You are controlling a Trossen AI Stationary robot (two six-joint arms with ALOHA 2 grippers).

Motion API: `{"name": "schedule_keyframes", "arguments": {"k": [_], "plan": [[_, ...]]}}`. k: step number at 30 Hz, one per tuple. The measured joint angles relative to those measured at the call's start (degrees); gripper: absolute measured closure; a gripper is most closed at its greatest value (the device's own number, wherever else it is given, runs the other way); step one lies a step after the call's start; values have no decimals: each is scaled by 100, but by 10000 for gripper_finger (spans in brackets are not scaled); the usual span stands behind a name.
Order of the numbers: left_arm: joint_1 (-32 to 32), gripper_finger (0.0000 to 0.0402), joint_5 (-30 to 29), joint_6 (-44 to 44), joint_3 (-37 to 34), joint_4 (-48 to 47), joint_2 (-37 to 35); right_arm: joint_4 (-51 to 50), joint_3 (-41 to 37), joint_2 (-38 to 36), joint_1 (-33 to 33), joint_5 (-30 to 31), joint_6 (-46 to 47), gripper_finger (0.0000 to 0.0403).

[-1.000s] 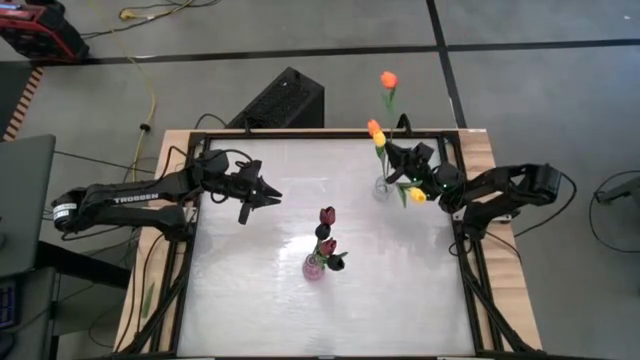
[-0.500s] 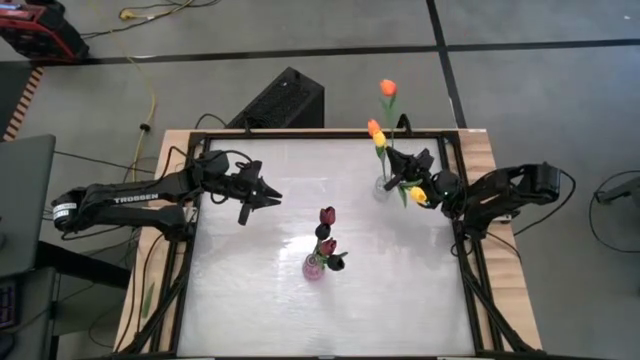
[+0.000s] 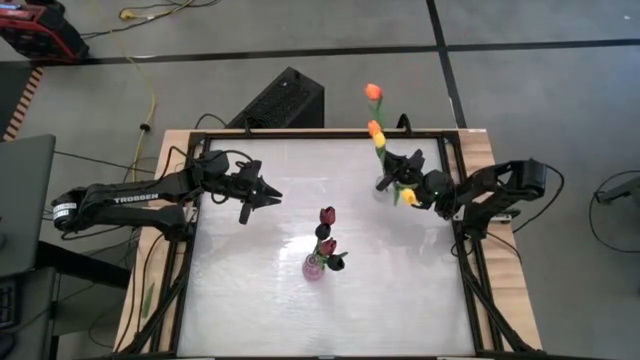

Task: Sort flowers into vase by color
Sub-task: Put the orange flower into the transparent vase

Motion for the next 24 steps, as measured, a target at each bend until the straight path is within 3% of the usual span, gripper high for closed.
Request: {"name": "schedule_keyframes", "arguments": {"k": [15, 21, 24], "plan": [[0, 322, -15, 75, 2, -44, 0, 5, 0, 38, 262, 85, -765, 381], [0, 322, -39, 84, 2, -44, 0, 5, 0, 38, 491, 778, -1063, 368], [0, 322, -44, 86, 2, -44, 0, 7, 0, 38, 581, 839, -1260, 366]]}}
